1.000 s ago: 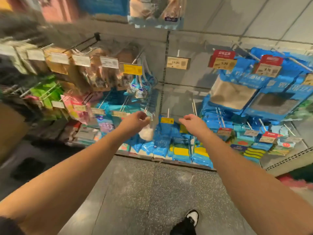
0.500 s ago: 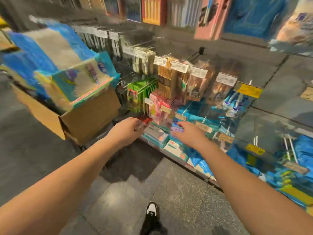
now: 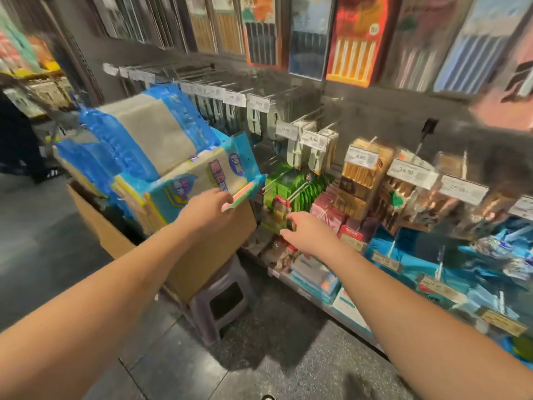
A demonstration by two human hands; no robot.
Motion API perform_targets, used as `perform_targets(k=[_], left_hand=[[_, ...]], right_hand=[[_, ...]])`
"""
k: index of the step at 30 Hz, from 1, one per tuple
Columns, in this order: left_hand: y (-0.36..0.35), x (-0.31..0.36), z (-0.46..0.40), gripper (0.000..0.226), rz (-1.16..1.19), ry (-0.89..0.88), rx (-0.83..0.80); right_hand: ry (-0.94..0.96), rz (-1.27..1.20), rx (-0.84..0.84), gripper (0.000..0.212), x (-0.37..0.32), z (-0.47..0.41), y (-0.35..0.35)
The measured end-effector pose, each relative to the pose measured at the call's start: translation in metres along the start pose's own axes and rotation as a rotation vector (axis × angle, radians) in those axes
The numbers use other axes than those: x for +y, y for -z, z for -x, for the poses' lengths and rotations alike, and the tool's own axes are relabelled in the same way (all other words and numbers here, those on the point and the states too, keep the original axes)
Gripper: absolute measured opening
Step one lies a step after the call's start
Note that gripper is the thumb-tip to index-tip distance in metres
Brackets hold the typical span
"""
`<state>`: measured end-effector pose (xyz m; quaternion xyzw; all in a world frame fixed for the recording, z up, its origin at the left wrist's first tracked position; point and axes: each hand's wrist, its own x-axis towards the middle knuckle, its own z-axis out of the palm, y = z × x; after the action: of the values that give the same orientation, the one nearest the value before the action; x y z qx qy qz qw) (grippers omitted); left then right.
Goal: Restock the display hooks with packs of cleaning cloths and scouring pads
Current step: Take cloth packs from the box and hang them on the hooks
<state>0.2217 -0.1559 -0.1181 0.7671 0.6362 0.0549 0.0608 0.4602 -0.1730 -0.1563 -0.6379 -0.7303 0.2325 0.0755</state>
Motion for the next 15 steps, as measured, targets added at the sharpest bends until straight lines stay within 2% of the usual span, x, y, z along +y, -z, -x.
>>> perform_targets(k=[5,8,11,13,15], left_hand=[[0.025,-0.072,-0.049,0.031,0.003,0.021,0.081],[0.046,-0.125,-0.082,0.031,0.018,0.050,0.253],[0.079,-0.180,-0.125,0.036,-0.010,0.087,0.437],[0.103,-0.215,-0.159,0.048,-0.062,0.138,0.448],[0.119,-0.244,-0.191,0.059,-0.084,0.184,0.361]], right_hand=[[0.025,0.022,-0.017,0.059,-0.061,-0.067,0.003],[0.046,0.004,0.014,0.058,-0.104,-0.107,0.002],[0.037,-0.110,0.068,0.048,-0.155,-0.144,0.002],[-0.004,-0.178,0.104,0.039,-0.187,-0.171,-0.004],[-0.073,-0.256,0.129,0.036,-0.216,-0.197,-0.014]])
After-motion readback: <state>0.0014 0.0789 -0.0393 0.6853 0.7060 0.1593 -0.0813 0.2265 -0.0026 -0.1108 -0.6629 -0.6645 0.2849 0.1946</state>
